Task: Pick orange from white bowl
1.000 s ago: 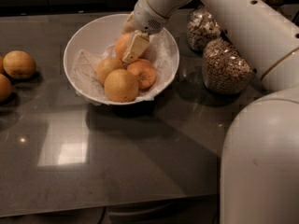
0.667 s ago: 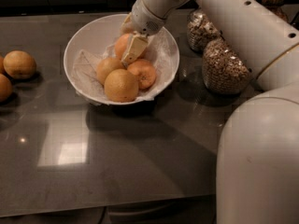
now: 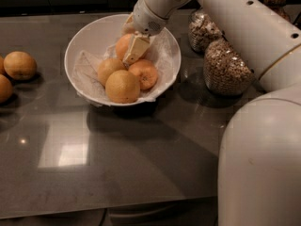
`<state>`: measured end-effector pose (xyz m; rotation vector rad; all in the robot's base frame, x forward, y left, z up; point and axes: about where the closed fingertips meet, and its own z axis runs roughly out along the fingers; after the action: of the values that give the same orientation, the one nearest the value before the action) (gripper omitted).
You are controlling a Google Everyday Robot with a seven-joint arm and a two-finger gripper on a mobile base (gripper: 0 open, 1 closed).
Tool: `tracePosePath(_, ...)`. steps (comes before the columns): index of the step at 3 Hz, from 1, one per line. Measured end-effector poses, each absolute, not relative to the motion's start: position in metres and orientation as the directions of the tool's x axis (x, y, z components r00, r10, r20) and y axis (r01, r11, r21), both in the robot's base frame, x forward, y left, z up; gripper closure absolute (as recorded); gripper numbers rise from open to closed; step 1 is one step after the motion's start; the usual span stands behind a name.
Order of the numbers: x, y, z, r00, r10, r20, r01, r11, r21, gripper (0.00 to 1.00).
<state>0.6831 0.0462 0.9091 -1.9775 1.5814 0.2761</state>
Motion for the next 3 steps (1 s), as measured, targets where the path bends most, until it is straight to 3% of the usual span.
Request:
tracePosePath(1, 0.6831, 0.0408, 0.9117, 0.283, -0.827, -0.485, -0.934, -0.123, -0.335, 0.36)
tracePosePath(3, 0.6829, 0.0432, 0.9121, 0.283, -0.827, -0.485, -0.934, -0.123, -0.335, 0.79)
